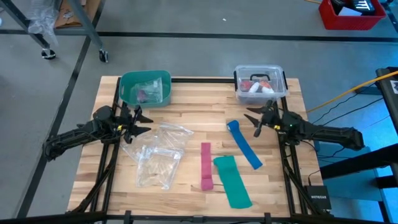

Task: Roll bandage
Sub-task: Return to Home Position

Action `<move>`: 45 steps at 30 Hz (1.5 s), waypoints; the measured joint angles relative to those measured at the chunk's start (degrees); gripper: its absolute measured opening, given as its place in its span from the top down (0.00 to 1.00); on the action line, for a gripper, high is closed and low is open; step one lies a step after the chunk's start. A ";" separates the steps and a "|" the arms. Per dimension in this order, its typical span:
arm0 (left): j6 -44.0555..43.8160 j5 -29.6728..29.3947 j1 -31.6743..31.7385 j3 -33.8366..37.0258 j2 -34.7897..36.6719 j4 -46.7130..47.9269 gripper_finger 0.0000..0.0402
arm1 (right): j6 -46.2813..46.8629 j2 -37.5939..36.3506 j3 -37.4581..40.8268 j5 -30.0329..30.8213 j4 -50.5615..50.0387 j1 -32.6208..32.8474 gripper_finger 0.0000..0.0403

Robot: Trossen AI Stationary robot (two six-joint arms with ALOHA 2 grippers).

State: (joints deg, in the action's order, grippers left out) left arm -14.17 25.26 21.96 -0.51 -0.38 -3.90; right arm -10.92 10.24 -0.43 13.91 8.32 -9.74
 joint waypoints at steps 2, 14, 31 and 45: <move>0.00 0.00 0.02 0.00 0.00 0.00 0.55 | 0.00 -2.03 0.00 0.00 0.06 0.00 0.62; 0.00 0.00 0.04 0.00 -0.02 0.00 0.55 | -0.01 -8.67 0.02 0.00 -0.18 -0.04 0.62; 0.00 -0.02 0.04 0.00 -0.04 0.00 0.55 | -0.02 -10.12 0.02 -0.16 -4.94 -0.04 0.62; 0.01 -0.02 0.04 0.00 -0.04 0.00 0.55 | -0.02 -10.12 0.02 -0.15 -5.09 -0.04 0.62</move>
